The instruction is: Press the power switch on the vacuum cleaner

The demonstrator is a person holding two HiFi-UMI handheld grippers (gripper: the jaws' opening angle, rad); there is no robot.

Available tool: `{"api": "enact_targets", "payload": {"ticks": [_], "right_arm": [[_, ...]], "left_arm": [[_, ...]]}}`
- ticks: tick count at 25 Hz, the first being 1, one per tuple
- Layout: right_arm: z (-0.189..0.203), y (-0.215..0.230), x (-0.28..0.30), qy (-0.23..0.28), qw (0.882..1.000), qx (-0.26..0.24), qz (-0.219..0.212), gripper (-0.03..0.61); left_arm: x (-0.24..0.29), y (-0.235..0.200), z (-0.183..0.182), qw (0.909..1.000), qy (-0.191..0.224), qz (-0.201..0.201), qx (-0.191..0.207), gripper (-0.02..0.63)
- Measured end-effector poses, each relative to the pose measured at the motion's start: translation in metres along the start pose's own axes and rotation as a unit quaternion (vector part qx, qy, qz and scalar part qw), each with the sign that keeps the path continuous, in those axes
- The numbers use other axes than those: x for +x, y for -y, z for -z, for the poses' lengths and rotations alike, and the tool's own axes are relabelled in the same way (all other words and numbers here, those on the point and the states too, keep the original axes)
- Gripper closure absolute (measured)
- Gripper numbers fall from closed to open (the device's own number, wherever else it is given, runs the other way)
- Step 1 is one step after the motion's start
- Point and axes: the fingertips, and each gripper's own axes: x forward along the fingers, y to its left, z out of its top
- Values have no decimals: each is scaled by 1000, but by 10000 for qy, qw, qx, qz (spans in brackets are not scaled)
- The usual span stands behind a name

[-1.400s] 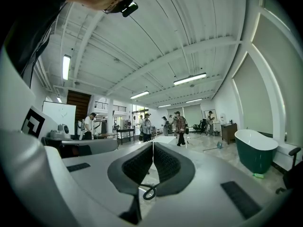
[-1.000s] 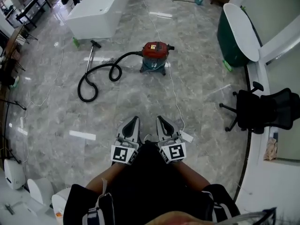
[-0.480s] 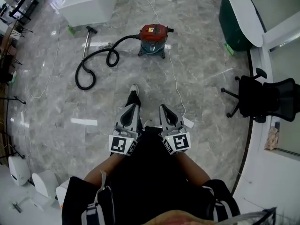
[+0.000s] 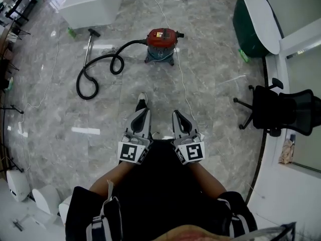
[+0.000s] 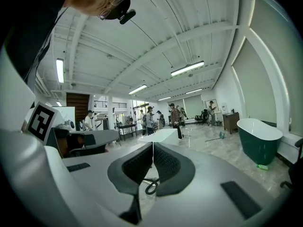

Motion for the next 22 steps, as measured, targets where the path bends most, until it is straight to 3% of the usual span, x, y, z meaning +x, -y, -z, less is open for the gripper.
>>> {"api": "enact_targets", "payload": {"ticks": [7, 15, 22], "right_arm": [[-14, 25, 78, 40, 9999, 98, 5, 558], [-41, 53, 176, 121, 9994, 331, 52, 558], [-50, 72, 256, -171, 9993, 213, 250, 558]], "left_arm": [[69, -48, 2, 9997, -212, 114, -17, 594], [155, -108, -30, 9992, -350, 175, -58, 594], [206, -159, -36, 9979, -491, 298, -306, 594]]}}
